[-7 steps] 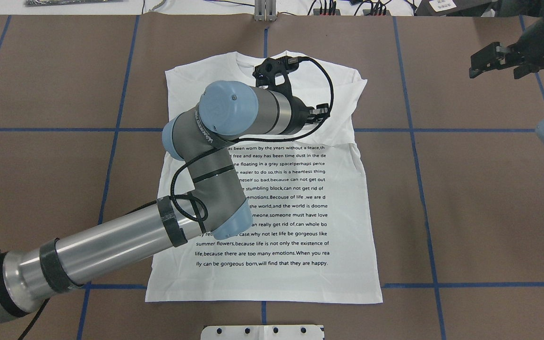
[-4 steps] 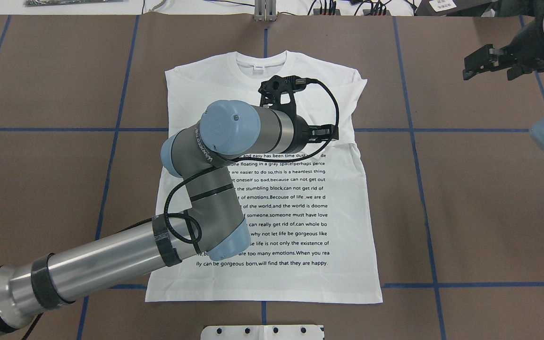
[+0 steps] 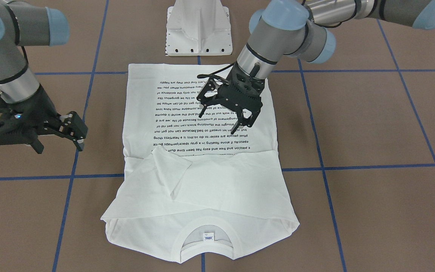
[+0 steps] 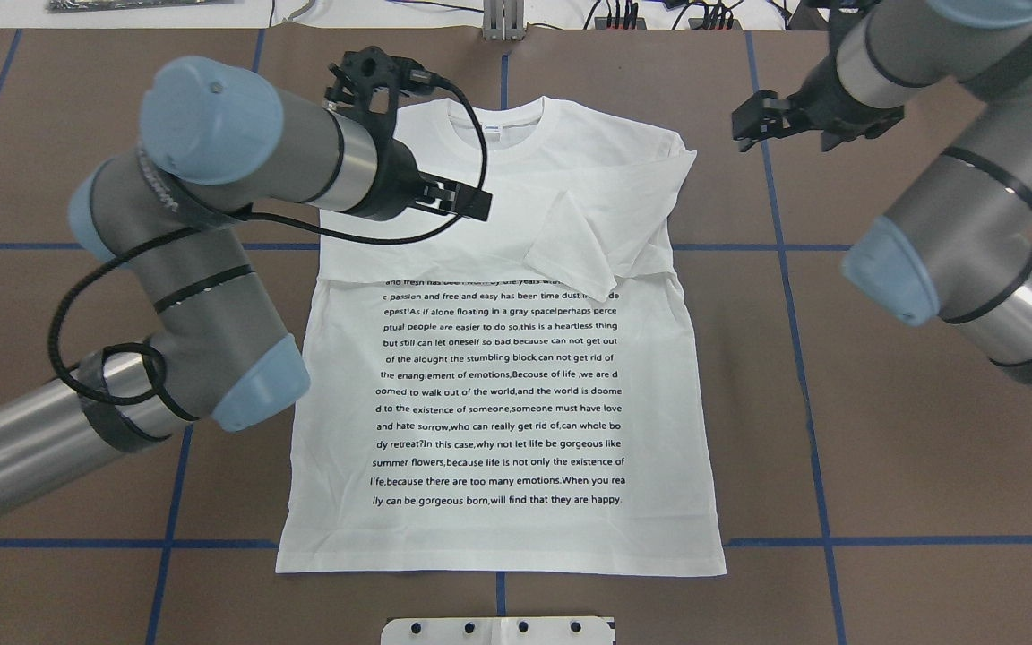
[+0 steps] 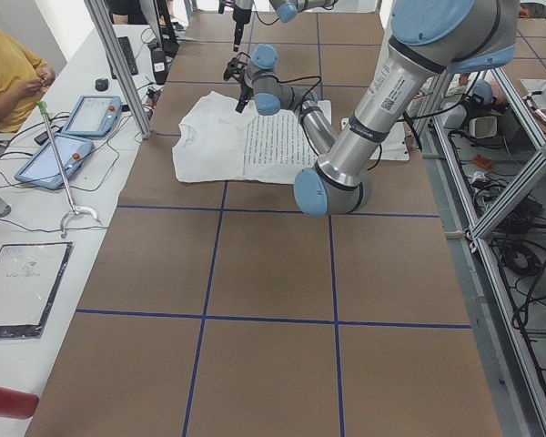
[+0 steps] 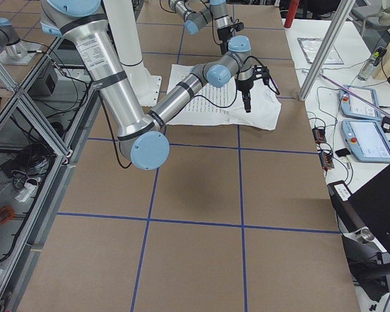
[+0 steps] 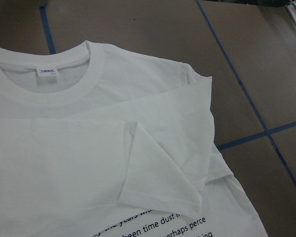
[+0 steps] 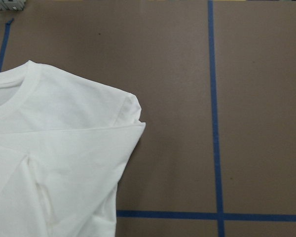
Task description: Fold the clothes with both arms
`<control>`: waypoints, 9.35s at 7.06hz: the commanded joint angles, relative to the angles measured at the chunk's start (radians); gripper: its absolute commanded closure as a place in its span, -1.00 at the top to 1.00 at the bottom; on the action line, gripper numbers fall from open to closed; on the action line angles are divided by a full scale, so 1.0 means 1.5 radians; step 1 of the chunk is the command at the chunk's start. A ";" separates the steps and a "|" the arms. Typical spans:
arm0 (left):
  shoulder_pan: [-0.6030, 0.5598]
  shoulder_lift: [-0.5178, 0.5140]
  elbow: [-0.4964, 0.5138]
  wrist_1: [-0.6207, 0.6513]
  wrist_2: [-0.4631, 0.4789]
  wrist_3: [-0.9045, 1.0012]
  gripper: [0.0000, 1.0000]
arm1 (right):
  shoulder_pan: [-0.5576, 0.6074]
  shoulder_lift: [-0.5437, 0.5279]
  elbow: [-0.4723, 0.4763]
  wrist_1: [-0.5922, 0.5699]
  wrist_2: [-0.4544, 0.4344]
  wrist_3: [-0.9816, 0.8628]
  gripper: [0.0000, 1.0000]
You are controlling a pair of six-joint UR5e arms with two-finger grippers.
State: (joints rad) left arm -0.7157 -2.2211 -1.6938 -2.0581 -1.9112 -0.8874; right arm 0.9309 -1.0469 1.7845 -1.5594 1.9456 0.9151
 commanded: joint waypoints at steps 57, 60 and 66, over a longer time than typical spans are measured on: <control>0.379 0.458 -0.288 -0.001 0.298 -0.432 0.42 | -0.426 -0.334 0.333 0.082 -0.281 0.338 1.00; 0.407 0.458 -0.269 0.016 0.302 -0.431 -0.11 | -0.430 -0.334 0.333 0.082 -0.281 0.338 1.00; 0.444 0.455 -0.263 0.017 0.302 -0.430 -0.08 | -0.433 -0.339 0.332 0.082 -0.284 0.338 1.00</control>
State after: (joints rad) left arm -0.0523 -1.5373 -2.0917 -2.0324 -1.4588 -1.5324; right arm 0.2818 -1.5551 2.2840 -1.4358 1.5206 1.4220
